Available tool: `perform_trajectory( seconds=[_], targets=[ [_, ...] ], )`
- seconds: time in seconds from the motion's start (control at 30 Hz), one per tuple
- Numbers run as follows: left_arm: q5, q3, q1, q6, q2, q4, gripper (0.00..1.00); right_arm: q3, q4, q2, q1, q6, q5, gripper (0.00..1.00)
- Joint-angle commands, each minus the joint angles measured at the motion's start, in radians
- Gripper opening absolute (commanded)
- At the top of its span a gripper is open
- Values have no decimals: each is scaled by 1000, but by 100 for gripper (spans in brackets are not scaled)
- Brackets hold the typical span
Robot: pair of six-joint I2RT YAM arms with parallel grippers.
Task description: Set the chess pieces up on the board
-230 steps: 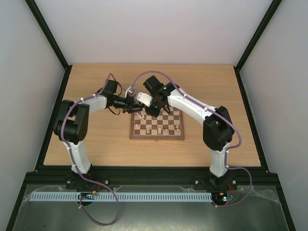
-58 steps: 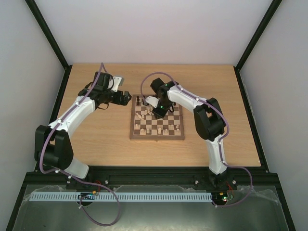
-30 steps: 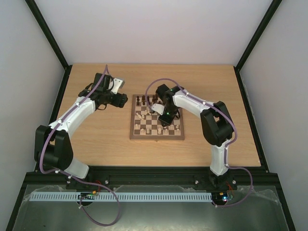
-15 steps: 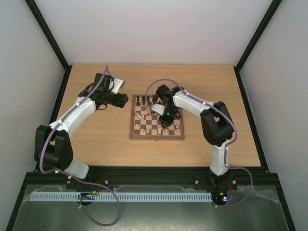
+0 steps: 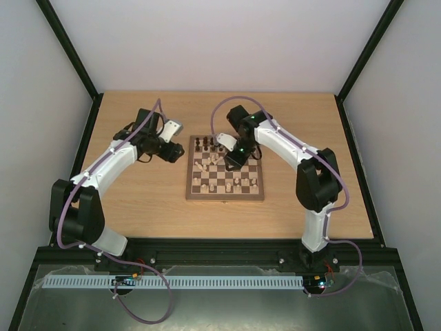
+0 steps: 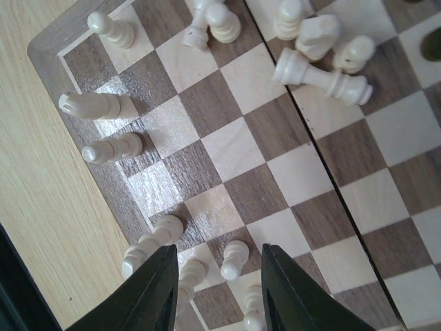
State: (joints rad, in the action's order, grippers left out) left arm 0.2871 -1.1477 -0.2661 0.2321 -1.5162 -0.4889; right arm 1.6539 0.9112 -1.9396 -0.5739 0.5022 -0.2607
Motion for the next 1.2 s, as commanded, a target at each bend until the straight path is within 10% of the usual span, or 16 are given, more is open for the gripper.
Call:
perform_trajectory(
  seconds=[0.0, 0.77, 1.17],
  targets=[
    [115, 25, -21, 83, 23, -79, 70, -18, 19, 42, 42, -48, -66, 33],
    [143, 133, 34, -76, 74, 17, 83, 187, -98, -180, 29, 65, 60, 34],
    [140, -35, -62, -22, -102, -4, 47, 124, -105, -110, 74, -70, 51, 34]
  ],
)
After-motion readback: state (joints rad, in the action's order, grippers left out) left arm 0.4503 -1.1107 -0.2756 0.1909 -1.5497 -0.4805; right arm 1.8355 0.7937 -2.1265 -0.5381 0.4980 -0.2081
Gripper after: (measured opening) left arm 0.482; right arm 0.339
